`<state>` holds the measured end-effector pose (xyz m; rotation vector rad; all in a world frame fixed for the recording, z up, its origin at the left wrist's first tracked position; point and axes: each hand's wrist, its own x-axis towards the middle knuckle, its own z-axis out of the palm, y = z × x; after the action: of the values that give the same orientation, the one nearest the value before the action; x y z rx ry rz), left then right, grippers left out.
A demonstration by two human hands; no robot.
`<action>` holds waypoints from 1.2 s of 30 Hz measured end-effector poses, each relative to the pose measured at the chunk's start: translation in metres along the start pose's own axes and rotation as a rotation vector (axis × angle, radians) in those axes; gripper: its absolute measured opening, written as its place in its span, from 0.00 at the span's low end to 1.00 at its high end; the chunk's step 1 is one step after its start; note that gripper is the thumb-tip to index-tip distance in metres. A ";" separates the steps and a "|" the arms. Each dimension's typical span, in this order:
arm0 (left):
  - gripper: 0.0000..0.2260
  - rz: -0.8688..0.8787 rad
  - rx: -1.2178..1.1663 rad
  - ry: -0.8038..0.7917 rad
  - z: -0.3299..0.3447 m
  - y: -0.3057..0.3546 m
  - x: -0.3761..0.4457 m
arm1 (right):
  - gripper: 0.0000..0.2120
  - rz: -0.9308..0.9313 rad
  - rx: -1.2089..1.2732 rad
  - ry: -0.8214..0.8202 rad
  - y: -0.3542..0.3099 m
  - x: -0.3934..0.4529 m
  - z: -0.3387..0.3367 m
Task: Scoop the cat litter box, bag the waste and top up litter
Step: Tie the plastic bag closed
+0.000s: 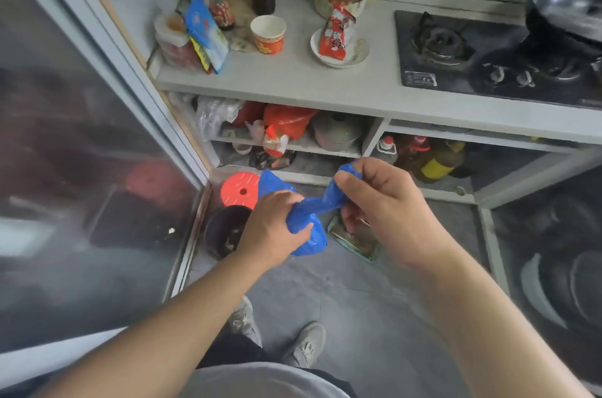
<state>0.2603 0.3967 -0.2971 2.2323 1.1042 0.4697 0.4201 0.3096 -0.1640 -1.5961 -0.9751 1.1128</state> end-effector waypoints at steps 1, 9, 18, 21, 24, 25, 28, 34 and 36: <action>0.12 -0.035 -0.008 0.030 -0.002 -0.015 -0.003 | 0.12 0.007 -0.005 -0.013 -0.001 0.006 0.009; 0.06 -0.149 0.029 0.049 -0.039 -0.115 -0.012 | 0.12 0.026 -0.109 -0.081 -0.021 0.060 0.092; 0.02 -0.163 0.109 0.113 -0.058 -0.195 -0.015 | 0.10 0.003 -0.222 -0.126 -0.034 0.101 0.159; 0.03 -0.201 0.086 0.132 -0.061 -0.212 -0.016 | 0.10 0.019 -0.267 -0.148 -0.036 0.116 0.169; 0.03 -0.170 0.084 0.183 -0.064 -0.220 -0.017 | 0.10 -0.014 -0.324 -0.151 -0.035 0.133 0.177; 0.02 -0.174 0.092 0.190 -0.064 -0.223 -0.017 | 0.11 -0.024 -0.339 -0.177 -0.034 0.139 0.182; 0.03 -0.288 0.108 0.178 -0.057 -0.239 -0.020 | 0.10 -0.013 -0.343 -0.266 -0.022 0.159 0.193; 0.29 -0.397 0.118 0.106 -0.050 -0.249 -0.021 | 0.06 0.004 -0.447 -0.402 0.017 0.218 0.205; 0.36 -0.394 0.157 0.060 -0.046 -0.247 -0.018 | 0.07 0.081 -0.486 -0.451 0.038 0.233 0.211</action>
<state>0.0776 0.5158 -0.4232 2.0654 1.6161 0.2912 0.2859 0.5689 -0.2851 -1.8110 -1.5834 1.4019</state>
